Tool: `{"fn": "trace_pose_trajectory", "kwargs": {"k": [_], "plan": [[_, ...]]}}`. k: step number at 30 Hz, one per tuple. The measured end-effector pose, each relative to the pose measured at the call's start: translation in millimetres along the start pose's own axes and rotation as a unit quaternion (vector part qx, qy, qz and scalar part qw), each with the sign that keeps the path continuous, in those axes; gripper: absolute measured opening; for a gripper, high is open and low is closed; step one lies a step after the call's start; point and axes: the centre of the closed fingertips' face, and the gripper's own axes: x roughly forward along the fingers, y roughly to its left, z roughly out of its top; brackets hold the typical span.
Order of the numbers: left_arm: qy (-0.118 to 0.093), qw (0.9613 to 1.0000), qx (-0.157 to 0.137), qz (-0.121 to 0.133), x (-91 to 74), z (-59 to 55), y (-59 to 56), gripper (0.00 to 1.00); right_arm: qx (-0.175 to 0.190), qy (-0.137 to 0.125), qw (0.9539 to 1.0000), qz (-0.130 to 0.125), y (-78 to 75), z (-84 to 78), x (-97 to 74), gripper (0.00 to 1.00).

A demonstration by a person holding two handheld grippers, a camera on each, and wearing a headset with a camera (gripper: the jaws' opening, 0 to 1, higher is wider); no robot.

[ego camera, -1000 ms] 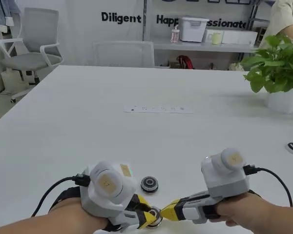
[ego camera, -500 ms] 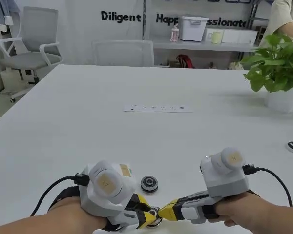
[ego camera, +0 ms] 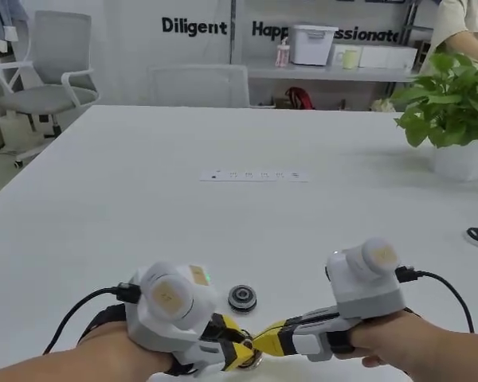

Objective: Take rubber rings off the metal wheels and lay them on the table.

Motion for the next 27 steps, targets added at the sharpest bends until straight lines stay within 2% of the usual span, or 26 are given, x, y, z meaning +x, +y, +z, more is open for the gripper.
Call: {"fn": "trace_pose_trajectory", "kwargs": {"k": [5,8,12,17,22,27], "plan": [[-0.010,0.9999,-0.007,-0.003,-0.1,0.0,0.3,0.13,-0.010,0.006,0.9999,-0.009,-3.2,-2.6,-0.3,0.00],[-0.005,1.0000,0.001,-0.005,0.2,0.8,-0.8,0.13,-0.010,0.006,0.9999,-0.010,-3.8,-2.4,0.0,0.00],[-0.004,0.9999,-0.007,-0.012,-0.1,0.7,-0.8,0.14,-0.010,0.003,0.9999,-0.013,-5.9,-1.2,-0.8,0.00],[0.000,0.9997,-0.002,-0.023,-2.5,0.5,-4.0,0.17,0.001,-0.006,0.9999,-0.010,-5.4,2.3,-2.3,0.00],[0.003,0.9993,0.012,-0.035,-10.4,2.6,-6.9,0.22,-0.001,-0.007,0.9999,-0.009,-4.2,2.9,-2.1,0.00],[-0.011,0.9992,0.006,-0.039,-23.6,7.6,-6.4,0.28,0.006,-0.010,0.9999,-0.004,-2.8,5.1,-2.0,0.00]]}}
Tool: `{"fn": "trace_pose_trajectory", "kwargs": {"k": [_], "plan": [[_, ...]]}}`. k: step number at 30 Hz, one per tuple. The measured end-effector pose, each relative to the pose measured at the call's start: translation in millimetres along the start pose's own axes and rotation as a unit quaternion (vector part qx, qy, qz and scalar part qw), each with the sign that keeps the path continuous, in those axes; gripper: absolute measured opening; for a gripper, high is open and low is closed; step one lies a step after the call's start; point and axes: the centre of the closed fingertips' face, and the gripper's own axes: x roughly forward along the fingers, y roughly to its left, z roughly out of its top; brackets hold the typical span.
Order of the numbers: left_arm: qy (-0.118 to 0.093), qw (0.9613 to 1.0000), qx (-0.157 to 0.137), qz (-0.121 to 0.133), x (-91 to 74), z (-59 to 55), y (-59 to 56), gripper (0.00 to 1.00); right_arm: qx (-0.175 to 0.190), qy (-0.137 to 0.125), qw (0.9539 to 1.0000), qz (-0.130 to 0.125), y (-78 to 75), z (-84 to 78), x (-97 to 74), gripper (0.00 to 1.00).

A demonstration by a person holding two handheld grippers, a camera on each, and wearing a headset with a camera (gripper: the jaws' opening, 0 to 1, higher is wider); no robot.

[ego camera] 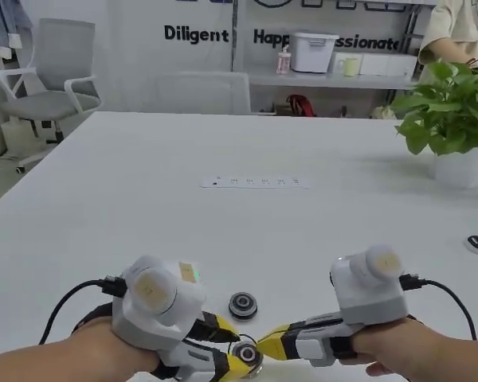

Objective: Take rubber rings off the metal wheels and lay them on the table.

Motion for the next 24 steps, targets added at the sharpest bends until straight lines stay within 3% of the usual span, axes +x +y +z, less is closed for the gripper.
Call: {"fn": "trace_pose_trajectory", "kwargs": {"k": [11,24], "plan": [[-0.033,0.9994,0.005,-0.004,-34.2,9.7,-2.0,0.47,0.006,-0.008,0.9999,0.010,3.3,4.6,-0.1,0.00],[-0.062,0.9980,-0.012,0.008,-68.0,2.8,1.6,0.67,0.017,-0.015,0.9995,0.020,6.9,10.3,0.7,0.00]]}}
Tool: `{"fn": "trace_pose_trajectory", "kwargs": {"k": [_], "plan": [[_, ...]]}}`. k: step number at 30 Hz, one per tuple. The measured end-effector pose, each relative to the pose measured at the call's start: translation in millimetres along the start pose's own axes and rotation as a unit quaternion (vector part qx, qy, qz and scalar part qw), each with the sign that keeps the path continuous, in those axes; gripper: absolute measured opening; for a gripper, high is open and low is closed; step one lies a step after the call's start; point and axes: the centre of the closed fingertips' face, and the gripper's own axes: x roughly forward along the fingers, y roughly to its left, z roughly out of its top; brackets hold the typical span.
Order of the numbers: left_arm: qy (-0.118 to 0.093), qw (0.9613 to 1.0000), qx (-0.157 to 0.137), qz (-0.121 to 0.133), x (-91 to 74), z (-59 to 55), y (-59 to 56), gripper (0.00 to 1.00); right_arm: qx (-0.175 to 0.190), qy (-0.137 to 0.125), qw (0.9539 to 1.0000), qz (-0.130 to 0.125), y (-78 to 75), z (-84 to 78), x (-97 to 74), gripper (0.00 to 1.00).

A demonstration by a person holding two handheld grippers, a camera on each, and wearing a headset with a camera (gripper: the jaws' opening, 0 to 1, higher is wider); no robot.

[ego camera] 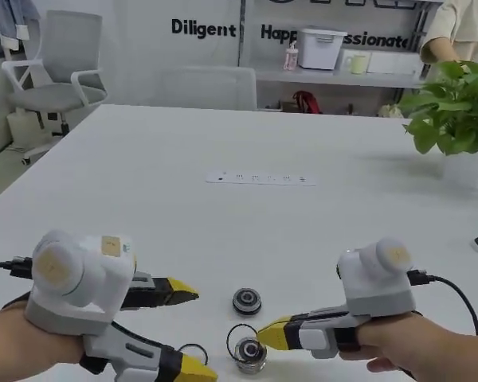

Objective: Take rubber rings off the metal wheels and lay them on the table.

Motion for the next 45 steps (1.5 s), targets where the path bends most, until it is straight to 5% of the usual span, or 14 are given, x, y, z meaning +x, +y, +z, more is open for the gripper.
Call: {"fn": "trace_pose_trajectory", "kwargs": {"k": [16,31,45], "plan": [[-0.013,0.9992,-0.015,0.036,-24.3,-9.1,7.7,0.84,-0.001,-0.002,0.9996,0.029,23.3,17.3,23.8,0.00],[-0.014,0.9979,-0.026,0.058,-39.0,-16.3,17.1,0.86,-0.001,0.022,0.9993,0.032,31.4,9.2,55.1,0.00],[-0.008,0.9976,-0.033,0.061,-39.1,-21.9,18.1,0.85,-0.010,0.040,0.9989,0.022,29.3,-2.2,67.4,0.00]]}}
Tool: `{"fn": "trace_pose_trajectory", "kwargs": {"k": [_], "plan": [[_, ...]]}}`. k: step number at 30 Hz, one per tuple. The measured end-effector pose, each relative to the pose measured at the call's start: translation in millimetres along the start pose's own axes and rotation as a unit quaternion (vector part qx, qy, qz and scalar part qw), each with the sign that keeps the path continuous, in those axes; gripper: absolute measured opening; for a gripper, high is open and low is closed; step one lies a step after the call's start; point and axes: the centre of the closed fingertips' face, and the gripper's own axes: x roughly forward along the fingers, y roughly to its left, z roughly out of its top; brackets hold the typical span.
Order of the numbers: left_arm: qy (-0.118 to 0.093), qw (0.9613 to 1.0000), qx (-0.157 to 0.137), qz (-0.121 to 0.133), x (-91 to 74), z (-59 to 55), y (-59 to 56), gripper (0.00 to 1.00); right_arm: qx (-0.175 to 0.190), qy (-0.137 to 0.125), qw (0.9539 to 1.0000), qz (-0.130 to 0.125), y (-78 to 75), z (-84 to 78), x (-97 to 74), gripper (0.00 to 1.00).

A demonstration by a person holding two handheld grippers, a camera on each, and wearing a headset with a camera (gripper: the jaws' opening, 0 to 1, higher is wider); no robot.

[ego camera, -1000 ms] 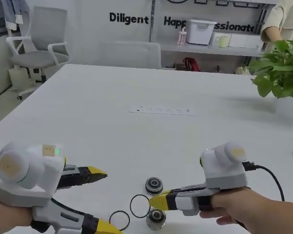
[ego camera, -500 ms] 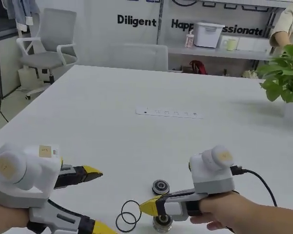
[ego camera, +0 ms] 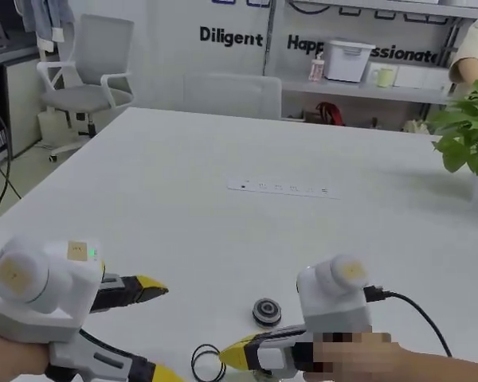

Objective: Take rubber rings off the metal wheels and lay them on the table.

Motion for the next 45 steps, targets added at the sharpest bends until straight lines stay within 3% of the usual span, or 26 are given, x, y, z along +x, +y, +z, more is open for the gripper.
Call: {"fn": "trace_pose_trajectory", "kwargs": {"k": [12,26,37,43,45], "plan": [[0.001,1.0000,-0.002,0.002,-0.5,0.1,1.0,0.85,-0.039,0.018,0.9989,-0.019,-6.1,-6.6,2.5,0.03],[0.002,1.0000,-0.002,0.000,1.8,1.7,1.2,0.85,-0.085,0.019,0.9958,-0.026,-3.3,-4.0,1.2,0.25],[0.002,1.0000,-0.003,0.002,4.5,5.7,7.8,0.84,-0.098,-0.002,0.9947,-0.029,-4.5,7.6,-8.5,0.33],[0.004,1.0000,-0.003,-0.001,13.3,8.2,10.2,0.83,-0.115,-0.036,0.9918,-0.043,-8.0,22.9,-21.0,0.39],[0.000,1.0000,-0.004,-0.005,18.3,10.2,9.9,0.83,-0.116,-0.037,0.9915,-0.046,-10.2,24.0,-25.2,0.40]]}}
